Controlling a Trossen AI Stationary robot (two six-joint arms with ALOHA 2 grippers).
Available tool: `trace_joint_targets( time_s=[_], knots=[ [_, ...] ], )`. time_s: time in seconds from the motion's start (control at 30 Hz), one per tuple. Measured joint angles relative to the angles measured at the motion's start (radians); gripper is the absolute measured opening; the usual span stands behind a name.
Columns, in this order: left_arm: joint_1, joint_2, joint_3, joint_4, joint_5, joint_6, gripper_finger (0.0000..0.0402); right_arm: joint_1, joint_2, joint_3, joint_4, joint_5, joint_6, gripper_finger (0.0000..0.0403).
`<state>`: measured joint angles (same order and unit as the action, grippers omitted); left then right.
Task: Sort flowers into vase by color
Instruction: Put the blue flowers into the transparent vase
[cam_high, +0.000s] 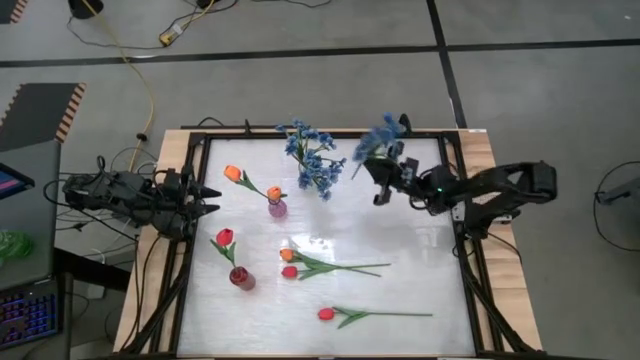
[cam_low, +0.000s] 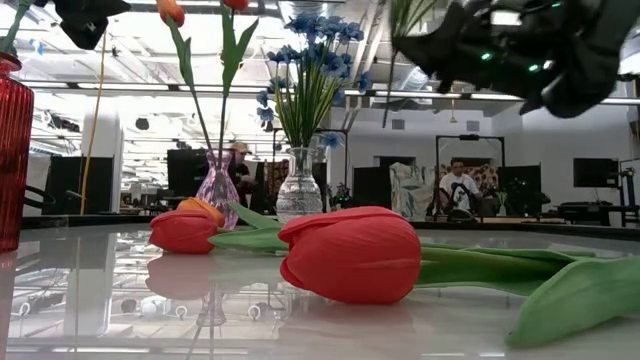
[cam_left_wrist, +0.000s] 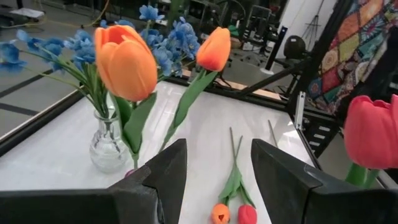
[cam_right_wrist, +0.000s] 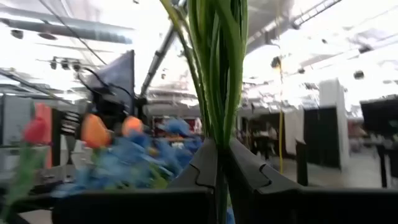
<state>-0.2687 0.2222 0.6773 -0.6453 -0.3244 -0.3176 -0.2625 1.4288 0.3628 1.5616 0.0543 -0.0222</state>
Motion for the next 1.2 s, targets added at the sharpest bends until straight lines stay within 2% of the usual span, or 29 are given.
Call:
trace_joint_targets(
  time_s=[0.13, 0.33, 0.73, 1.03, 1.2],
  knots=[
    [0.0, 0.0, 0.0, 0.0, -0.011, 0.0, 0.0167, -0.039, 0.086, 0.071, 0.006, -0.035, 0.049, 0.0042],
    [0.0, 0.0, 0.0, 0.0, -0.015, 0.0, 0.0167, -0.061, 0.181, 0.189, 0.007, -0.027, 0.05, 0.0042],
    [0.0, 0.0, 0.0, -0.001, -0.023, 0.015, 0.0167, -0.051, 0.347, 0.389, 0.004, -0.057, 0.102, 0.0042],
    [0.0, 0.0, 0.0, -0.001, -0.023, 0.016, 0.0167, -0.052, 0.466, 0.481, -0.009, -0.06, 0.113, 0.0042],
    [0.0, 0.0, 0.0, -0.001, -0.023, 0.016, 0.0167, -0.051, 0.476, 0.487, -0.042, -0.06, 0.112, 0.0042]
  ],
)
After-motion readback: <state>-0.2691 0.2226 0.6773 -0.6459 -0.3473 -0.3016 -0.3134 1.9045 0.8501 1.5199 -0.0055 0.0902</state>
